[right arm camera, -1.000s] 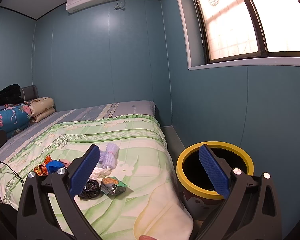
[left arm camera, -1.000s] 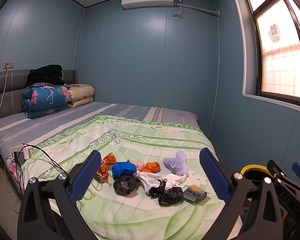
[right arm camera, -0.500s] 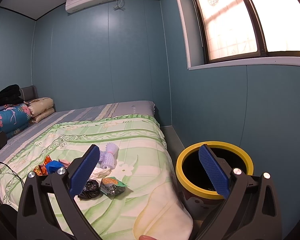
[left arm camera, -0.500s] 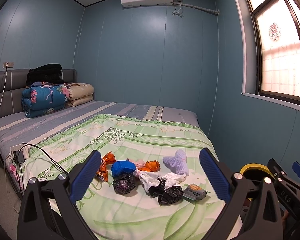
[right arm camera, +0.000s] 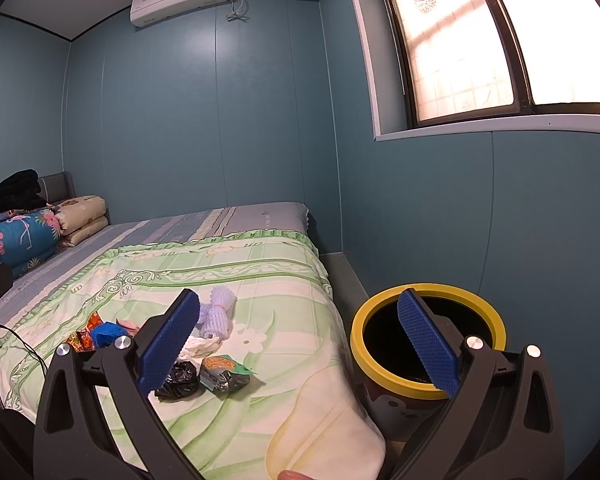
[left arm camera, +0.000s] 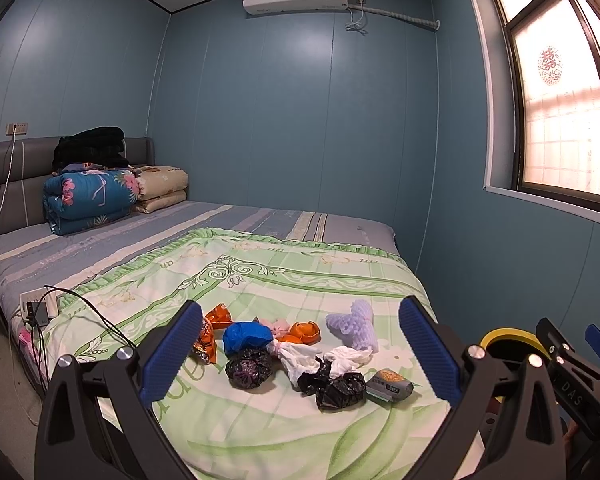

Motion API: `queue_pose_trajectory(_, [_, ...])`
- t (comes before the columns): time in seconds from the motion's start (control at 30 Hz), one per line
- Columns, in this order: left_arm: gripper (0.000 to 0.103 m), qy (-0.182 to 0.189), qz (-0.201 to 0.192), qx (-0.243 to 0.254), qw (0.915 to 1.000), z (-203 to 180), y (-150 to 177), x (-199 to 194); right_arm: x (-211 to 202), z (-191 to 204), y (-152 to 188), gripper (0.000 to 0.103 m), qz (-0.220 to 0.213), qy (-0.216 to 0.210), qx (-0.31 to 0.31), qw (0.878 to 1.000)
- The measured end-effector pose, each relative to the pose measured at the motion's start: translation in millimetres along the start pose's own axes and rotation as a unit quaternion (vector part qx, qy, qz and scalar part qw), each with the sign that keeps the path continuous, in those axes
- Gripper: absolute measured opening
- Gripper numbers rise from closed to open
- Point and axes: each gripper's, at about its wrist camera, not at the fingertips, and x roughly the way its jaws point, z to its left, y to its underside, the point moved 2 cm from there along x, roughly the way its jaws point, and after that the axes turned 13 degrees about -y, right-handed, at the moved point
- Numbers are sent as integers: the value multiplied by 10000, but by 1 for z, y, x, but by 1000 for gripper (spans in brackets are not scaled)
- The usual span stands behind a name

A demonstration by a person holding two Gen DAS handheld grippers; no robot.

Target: Collect trash

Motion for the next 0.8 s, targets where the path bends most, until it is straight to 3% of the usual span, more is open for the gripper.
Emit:
queue_pose_trajectory(0.37, [95,45,109,24,9999,1,0,9,6,1,-1,95,70,35,-4,10000])
queue_pose_trajectory(0.53, [95,-44,404,240,9989,8,1,35,27,0,-3,95,298,-124,-156,9994])
queue_pose_trajectory(0.8, [95,115,1035,478,9934,40,20,92,82,4,-4,95,805,-522,-587,9937])
